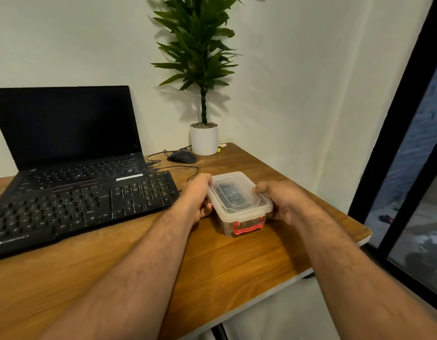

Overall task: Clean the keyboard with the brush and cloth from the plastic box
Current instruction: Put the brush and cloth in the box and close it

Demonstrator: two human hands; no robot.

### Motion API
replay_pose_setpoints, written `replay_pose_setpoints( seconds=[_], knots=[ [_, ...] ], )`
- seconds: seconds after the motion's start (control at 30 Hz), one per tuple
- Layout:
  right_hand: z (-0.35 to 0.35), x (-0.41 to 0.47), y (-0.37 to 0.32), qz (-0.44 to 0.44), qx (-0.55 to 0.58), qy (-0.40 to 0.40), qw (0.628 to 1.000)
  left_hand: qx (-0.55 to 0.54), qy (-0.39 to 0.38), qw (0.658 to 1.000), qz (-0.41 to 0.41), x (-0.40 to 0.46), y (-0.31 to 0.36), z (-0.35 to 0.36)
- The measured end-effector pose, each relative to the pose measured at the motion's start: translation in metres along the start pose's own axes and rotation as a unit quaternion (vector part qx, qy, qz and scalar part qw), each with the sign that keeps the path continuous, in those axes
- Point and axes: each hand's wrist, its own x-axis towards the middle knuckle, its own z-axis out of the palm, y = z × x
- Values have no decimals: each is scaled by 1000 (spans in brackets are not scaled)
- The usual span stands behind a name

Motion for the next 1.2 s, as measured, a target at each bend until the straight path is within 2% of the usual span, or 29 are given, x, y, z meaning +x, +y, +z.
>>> replay_pose_setpoints(
  seconds=[0.1,0.23,0.4,0.57,0.77,0.9,0.97,1.1,1.17,1.2],
  knots=[
    [0,0,4,-8,15,5,1000,79,-1,997,22,8,-3,4],
    [-1,-3,11,-11,30,0,1000,79,-33,996,2,9,1,0],
    [0,-2,12,-11,35,-1,999,63,-26,998,2,14,1,0],
    [1,-6,12,-10,28,7,1000,30,-19,997,75,19,-2,3],
    [1,-7,11,-9,14,16,1000,22,-27,993,110,17,-3,2],
    [2,-11,9,-5,0,35,999,90,-56,986,128,11,-13,-4],
    [1,-18,6,-19,-46,58,997,127,-61,980,142,5,-19,-4],
    [4,-34,3,-60,-256,86,961,138,-28,977,160,1,-21,-1],
    [8,-40,3,-44,-268,67,960,146,-17,976,159,1,-20,0],
    [9,-43,4,-30,-235,57,970,150,-16,976,158,0,-21,1]
  ],
)
